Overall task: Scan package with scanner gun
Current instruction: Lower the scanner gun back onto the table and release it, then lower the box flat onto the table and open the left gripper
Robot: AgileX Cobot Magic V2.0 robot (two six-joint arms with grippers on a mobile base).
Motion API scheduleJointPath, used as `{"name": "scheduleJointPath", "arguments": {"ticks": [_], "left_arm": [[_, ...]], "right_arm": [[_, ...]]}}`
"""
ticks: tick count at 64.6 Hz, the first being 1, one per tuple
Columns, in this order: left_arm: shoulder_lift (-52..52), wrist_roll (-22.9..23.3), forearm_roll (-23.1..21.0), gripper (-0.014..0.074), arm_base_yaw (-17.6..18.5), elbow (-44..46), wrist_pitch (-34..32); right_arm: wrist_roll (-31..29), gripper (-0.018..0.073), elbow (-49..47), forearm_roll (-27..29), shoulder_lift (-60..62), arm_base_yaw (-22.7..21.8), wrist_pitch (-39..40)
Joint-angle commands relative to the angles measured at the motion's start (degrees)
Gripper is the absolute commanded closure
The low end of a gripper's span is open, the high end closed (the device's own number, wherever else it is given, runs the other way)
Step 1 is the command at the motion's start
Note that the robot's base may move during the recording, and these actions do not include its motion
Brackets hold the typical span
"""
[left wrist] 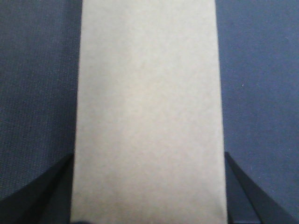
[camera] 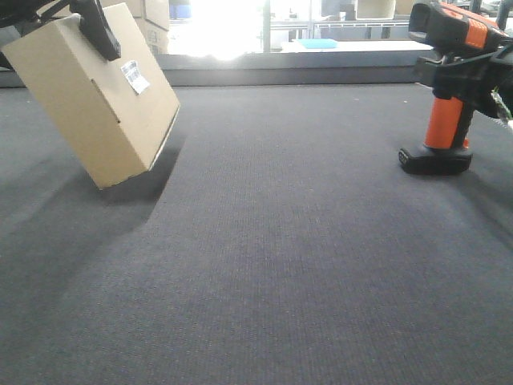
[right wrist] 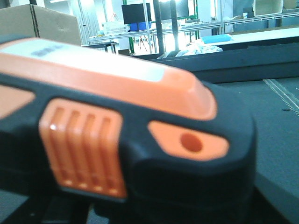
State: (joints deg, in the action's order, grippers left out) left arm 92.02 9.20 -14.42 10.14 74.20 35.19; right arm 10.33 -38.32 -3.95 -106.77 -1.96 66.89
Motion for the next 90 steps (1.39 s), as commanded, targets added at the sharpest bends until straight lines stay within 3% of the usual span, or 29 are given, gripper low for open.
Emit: {"name": "scheduleJointPath", "arguments": {"ticks": [1,18,33,67,76,90], "left_arm": [[-0.76,0.43,-0.55,0.0436,0.22,0.22,-0.76],[-0.76,0.43,-0.55,0.0436,0.22,0.22,-1.22],[-0.76,0.43,-0.55,0.0436,0.22,0.22,-1.74],[-0.76,0.43,-0.55,0.0436,0.22,0.22,-2.00],[-0.76,0.32,1.01,0.0436,0.22,0.22,-1.62],[-0.76,0.32,5.10,0.0436,0.22,0.22,-0.63]], "right_arm": [[0.11,0.0122,-0.30,-0.58,0.13,-0.24,1.16],[0.11,0.0027,-0.30,-0.58,0.13,-0.24,0.37],[0.11,0.0027,-0.06,-0.63,0.91,-0.24,-3.34],[0.11,0.0038,14.21,-0.63,9.82,-0.24,0.83],[0.11,0.0168,19.52,-0.63,14.88,-0.24,0.69],[0.11,0.0578,25.55,-0.63,29.11,-0.24,-6.18]]}}
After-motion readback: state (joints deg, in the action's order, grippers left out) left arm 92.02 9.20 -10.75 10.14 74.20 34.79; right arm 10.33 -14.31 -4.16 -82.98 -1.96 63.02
